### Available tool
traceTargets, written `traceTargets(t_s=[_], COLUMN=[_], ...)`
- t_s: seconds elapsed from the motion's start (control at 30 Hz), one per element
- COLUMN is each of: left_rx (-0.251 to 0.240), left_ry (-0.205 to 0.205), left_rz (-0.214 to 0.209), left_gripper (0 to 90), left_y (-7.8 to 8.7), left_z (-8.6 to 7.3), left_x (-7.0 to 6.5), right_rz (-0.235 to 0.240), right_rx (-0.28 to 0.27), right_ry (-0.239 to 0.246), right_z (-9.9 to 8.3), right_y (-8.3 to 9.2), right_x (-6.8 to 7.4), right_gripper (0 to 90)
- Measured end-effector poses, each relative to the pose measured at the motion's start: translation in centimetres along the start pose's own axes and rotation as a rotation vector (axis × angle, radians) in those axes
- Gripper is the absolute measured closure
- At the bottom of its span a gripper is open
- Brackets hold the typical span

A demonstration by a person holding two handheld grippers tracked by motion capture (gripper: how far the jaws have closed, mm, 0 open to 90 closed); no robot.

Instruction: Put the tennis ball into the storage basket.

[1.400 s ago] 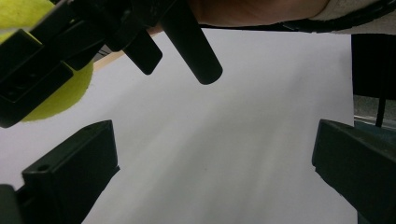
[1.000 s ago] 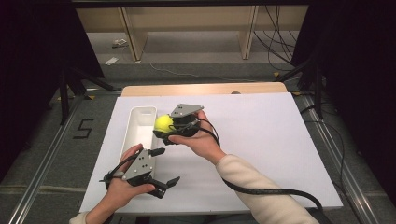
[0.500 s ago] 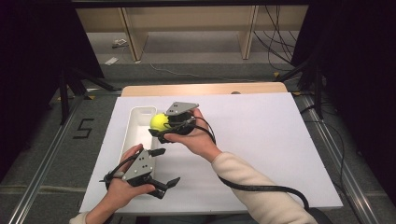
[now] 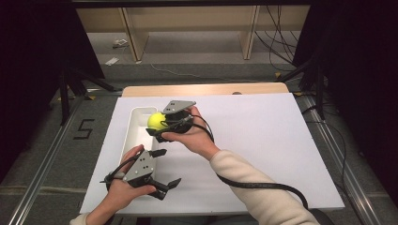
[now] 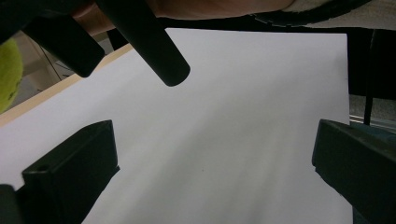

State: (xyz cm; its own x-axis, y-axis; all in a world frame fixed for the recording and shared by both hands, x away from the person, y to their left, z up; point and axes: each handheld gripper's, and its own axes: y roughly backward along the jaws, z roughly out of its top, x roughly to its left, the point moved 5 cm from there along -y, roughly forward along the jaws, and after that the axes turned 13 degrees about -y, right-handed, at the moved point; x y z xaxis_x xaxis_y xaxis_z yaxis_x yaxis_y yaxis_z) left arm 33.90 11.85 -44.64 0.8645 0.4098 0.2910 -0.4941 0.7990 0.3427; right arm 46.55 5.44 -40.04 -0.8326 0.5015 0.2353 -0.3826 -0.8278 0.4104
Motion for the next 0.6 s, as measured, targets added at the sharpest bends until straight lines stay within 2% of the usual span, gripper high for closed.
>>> traceTargets(t_s=[0.6], left_rx=[-0.004], left_ry=[-0.011], left_rz=[0.0], left_gripper=[0.0], left_y=[0.16], left_z=[0.2], left_x=[-0.07], right_rz=[0.012], right_rx=[0.013], right_ry=[-0.001], right_z=[0.4], right_y=[-0.97], right_x=[0.18], right_gripper=[26.4])
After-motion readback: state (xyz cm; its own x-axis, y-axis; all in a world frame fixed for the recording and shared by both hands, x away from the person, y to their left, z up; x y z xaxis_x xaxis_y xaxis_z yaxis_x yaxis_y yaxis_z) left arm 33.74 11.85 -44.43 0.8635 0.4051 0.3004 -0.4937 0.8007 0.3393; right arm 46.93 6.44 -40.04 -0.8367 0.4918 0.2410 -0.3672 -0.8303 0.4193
